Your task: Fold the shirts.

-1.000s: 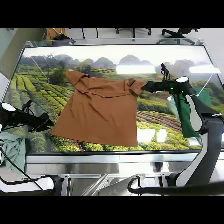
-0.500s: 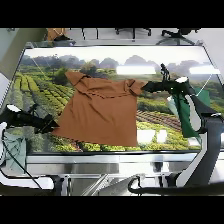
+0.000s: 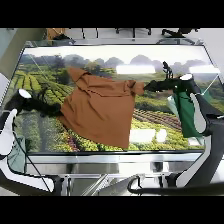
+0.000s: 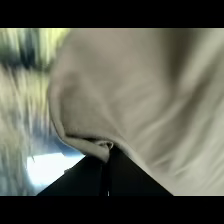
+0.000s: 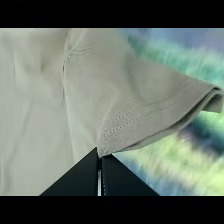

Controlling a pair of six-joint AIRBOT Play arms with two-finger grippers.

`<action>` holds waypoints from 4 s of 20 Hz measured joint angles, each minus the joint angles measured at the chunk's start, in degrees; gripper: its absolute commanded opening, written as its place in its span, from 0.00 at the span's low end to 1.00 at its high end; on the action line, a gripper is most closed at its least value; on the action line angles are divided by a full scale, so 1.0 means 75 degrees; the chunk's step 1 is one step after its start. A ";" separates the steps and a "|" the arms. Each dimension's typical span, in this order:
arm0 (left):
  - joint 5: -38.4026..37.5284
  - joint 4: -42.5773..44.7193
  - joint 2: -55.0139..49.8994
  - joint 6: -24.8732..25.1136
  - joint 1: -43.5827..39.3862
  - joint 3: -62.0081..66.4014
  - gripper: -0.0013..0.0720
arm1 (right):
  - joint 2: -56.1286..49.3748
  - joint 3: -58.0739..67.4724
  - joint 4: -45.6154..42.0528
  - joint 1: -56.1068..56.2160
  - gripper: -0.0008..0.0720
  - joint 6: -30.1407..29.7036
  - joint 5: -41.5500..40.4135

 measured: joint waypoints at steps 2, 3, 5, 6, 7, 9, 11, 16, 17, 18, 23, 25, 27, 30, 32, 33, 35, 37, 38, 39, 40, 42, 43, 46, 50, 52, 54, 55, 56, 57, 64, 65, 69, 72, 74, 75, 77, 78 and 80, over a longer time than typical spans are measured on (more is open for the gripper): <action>0.0009 0.0318 -0.0577 -0.0070 -0.0105 0.1413 0.03 | 0.0568 -0.0641 -0.0475 0.0119 0.03 0.0291 0.0312; 0.0009 0.0466 -0.0918 -0.0122 -0.0157 0.2157 0.03 | 0.0970 -0.1151 -0.0632 0.0219 0.03 0.0455 0.0408; 0.0029 0.0740 -0.1693 -0.0224 -0.0286 0.3722 0.03 | 0.1964 -0.2489 -0.0880 0.0513 0.03 0.0816 0.0516; 0.0169 0.0831 -0.2046 -0.0321 -0.0338 0.4409 0.04 | 0.2585 -0.3319 -0.0941 0.0723 0.03 0.1087 0.0449; 0.0440 0.0950 -0.2311 -0.0405 -0.0379 0.4864 0.04 | 0.3214 -0.4150 -0.1000 0.0965 0.03 0.1416 0.0300; 0.1335 0.0938 -0.2600 -0.0624 -0.0446 0.5147 0.04 | 0.4505 -0.5814 -0.1072 0.1582 0.03 0.2253 -0.0297; 0.2334 0.0455 -0.2742 -0.0746 -0.0493 0.5053 0.05 | 0.5645 -0.7163 -0.1113 0.2224 0.03 0.3139 -0.1093; 0.3066 -0.0880 -0.2935 -0.0382 -0.0513 0.5190 0.98 | 0.7093 -0.8448 -0.1154 0.2935 0.04 0.4269 -0.2844; 0.2908 -0.1000 -0.2885 -0.0335 -0.0487 0.5208 0.98 | 0.7198 -0.8530 -0.1166 0.2932 0.04 0.4348 -0.3080; 0.2690 -0.1090 -0.2795 -0.0312 -0.0428 0.5225 0.98 | 0.7271 -0.8585 -0.1169 0.2868 0.07 0.4348 -0.3232; 0.0306 -0.1274 -0.1988 -0.0554 0.0411 0.4992 0.98 | 0.7437 -0.8655 -0.1195 0.1792 0.38 0.3765 -0.3523; -0.0886 -0.0970 -0.1553 -0.0886 0.0845 0.4398 0.98 | 0.7452 -0.8655 -0.1195 0.1341 0.52 0.3413 -0.3407; -0.1763 -0.0332 -0.0991 -0.1151 0.1189 0.3401 0.98 | 0.7461 -0.8647 -0.1198 0.0959 0.52 0.3013 -0.3110; -0.2200 0.0560 0.0134 -0.1373 0.1632 0.1212 0.98 | 0.7463 -0.8638 -0.1198 0.0586 0.76 0.2556 -0.2553; -0.2075 0.0711 0.0863 -0.1440 0.1807 -0.0277 0.98 | 0.7452 -0.8635 -0.1198 0.0472 0.81 0.2337 -0.2136; -0.1871 0.0784 0.1221 -0.1469 0.1862 -0.1046 0.98 | 0.7414 -0.8635 -0.1198 0.0437 0.81 0.2226 -0.1912; -0.1469 0.0880 0.1789 -0.1469 0.1868 -0.2390 0.98 | 0.7283 -0.8635 -0.1189 0.0399 0.81 0.2022 -0.1547; -0.1020 0.0886 0.2159 -0.1463 0.1737 -0.3456 0.98 | 0.7064 -0.8635 -0.1072 0.0382 0.80 0.1786 -0.1361; -0.0781 0.0912 0.2276 -0.1440 0.1623 -0.3888 0.98 | 0.6910 -0.8635 -0.0935 0.0373 0.80 0.1594 -0.1276; -0.0740 0.0845 0.2375 -0.1434 0.1512 -0.4185 0.98 | 0.6738 -0.8632 -0.0752 0.0370 0.79 0.1376 -0.1239; -0.0562 0.0848 0.2451 -0.1437 0.1373 -0.4438 0.98 | 0.6557 -0.8632 -0.0525 0.0370 0.79 0.1137 -0.1209; -0.0274 0.0839 0.2527 -0.1437 0.1110 -0.4762 0.98 | 0.6105 -0.8632 -0.0023 0.0370 0.79 0.0580 -0.1215; -0.0259 0.0810 0.2541 -0.1437 0.0991 -0.4867 0.98 | 0.5878 -0.8632 0.0210 0.0370 0.79 0.0341 -0.1233; -0.1259 0.0874 0.2515 -0.1408 0.0699 -0.5094 0.72 | 0.5161 -0.8629 0.0761 0.0393 0.59 -0.0300 -0.1288; -0.1008 0.0845 0.2535 -0.1370 0.0551 -0.5088 0.31 | 0.4625 -0.8626 0.1416 0.0600 0.48 -0.0994 -0.1271; -0.0545 0.0641 0.2547 -0.1373 0.0525 -0.4876 0.31 | 0.4529 -0.8577 0.1778 0.0676 0.47 -0.1285 -0.1265; 0.0353 0.0580 0.2556 -0.1373 0.0510 -0.4500 0.32 | 0.4476 -0.8466 0.2002 0.0720 0.48 -0.1460 -0.1259; 0.0621 0.0627 0.2547 -0.1373 0.0516 -0.4264 0.32 | 0.4459 -0.8405 0.2090 0.0729 0.48 -0.1518 -0.1250; 0.0729 0.0766 0.2530 -0.1367 0.0527 -0.4042 0.32 | 0.4450 -0.8361 0.2139 0.0737 0.48 -0.1559 -0.1247; 0.0702 0.0833 0.2532 -0.1349 0.0562 -0.3754 0.32 | 0.4444 -0.8329 0.2174 0.0743 0.48 -0.1582 -0.1247; -0.0801 0.0801 0.2550 -0.0970 0.1224 -0.2194 0.71 | 0.4427 -0.8247 0.2282 0.0752 0.48 -0.1682 -0.1271; -0.0912 0.0793 0.2550 -0.0898 0.1358 -0.2165 0.71 | 0.4427 -0.8247 0.2282 0.0752 0.48 -0.1690 -0.1274; -0.0764 0.0787 0.2398 -0.0647 0.1813 -0.2474 0.71 | 0.4427 -0.8247 0.2305 0.0752 0.48 -0.1693 -0.1300; -0.0618 0.0740 0.1923 -0.0472 0.1988 -0.2655 0.71 | 0.4427 -0.8247 0.2311 0.0758 0.48 -0.1693 -0.1303; -0.0600 0.0478 0.1539 -0.0245 0.2040 -0.2707 0.71 | 0.4427 -0.8247 0.2311 0.0761 0.48 -0.1693 -0.1306; -0.0627 0.0289 0.1346 -0.0122 0.2055 -0.2719 0.71 | 0.4427 -0.8247 0.2311 0.0761 0.48 -0.1693 -0.1309; -0.0775 -0.0102 0.1032 0.0082 0.2072 -0.2722 0.71 | 0.4427 -0.8247 0.2311 0.0761 0.48 -0.1693 -0.1311; -0.0796 -0.0268 0.0877 0.0152 0.2060 -0.2725 0.71 | 0.4427 -0.8247 0.2311 0.0761 0.48 -0.1693 -0.1317; -0.0822 -0.0466 0.0621 0.0248 0.2014 -0.2731 0.59 | 0.4427 -0.8247 0.2311 0.0761 0.47 -0.1693 -0.1317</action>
